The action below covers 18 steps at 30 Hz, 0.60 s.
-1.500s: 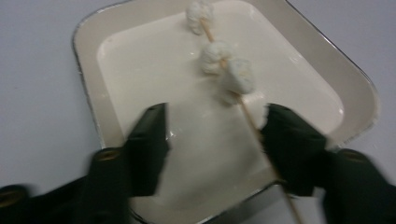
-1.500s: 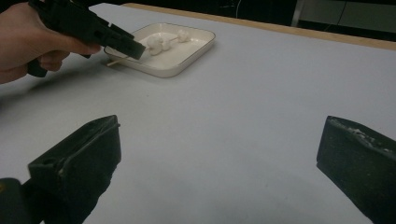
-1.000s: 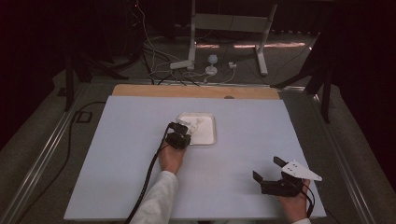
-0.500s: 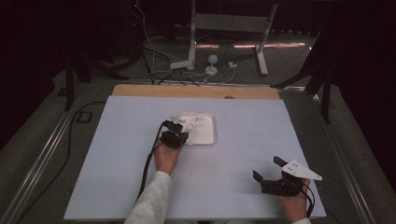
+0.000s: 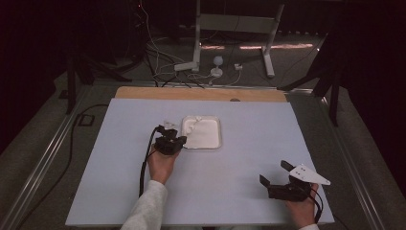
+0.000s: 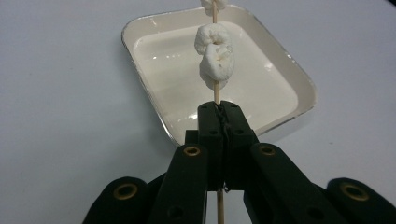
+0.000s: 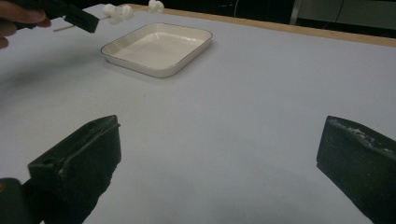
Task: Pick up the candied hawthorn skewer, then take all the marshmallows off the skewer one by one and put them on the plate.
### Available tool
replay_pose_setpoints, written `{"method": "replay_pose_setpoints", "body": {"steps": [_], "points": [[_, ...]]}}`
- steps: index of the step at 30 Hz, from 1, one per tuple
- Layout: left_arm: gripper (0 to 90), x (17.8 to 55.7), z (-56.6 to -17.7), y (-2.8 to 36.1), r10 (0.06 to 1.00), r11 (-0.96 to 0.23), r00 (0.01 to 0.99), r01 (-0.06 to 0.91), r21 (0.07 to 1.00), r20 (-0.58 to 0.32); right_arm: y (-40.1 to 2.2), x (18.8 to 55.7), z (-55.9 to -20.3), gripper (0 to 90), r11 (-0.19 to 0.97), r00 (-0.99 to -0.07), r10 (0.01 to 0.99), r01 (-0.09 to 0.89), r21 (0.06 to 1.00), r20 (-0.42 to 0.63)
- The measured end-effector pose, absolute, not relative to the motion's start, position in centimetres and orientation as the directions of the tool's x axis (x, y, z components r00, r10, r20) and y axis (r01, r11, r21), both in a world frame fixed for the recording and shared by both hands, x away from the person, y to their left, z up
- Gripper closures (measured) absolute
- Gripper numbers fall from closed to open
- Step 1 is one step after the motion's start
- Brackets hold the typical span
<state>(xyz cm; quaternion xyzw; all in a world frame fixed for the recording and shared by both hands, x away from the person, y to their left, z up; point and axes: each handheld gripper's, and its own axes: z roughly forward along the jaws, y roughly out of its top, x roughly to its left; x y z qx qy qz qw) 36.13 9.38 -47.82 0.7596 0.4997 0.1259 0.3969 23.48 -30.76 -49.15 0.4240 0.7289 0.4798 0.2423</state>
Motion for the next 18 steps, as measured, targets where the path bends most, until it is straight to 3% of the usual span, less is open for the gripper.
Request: {"method": "replay_pose_setpoints", "body": {"steps": [12, 18], "points": [[89.5, 32.8, -46.8, 10.9, 0.814, -0.188, 0.538, 0.599, 0.779, -0.217, -30.3, 23.6, -49.0, 0.0, 0.156, -0.523, 0.849, 0.385, 0.909, 0.076], [89.5, 31.0, -46.5, 12.2, 0.794, -0.205, 0.574, 0.563, 0.801, -0.2, -29.5, 24.6, -48.0, 0.0, 0.107, -0.578, 0.801, 0.393, 0.913, 0.155]]}}
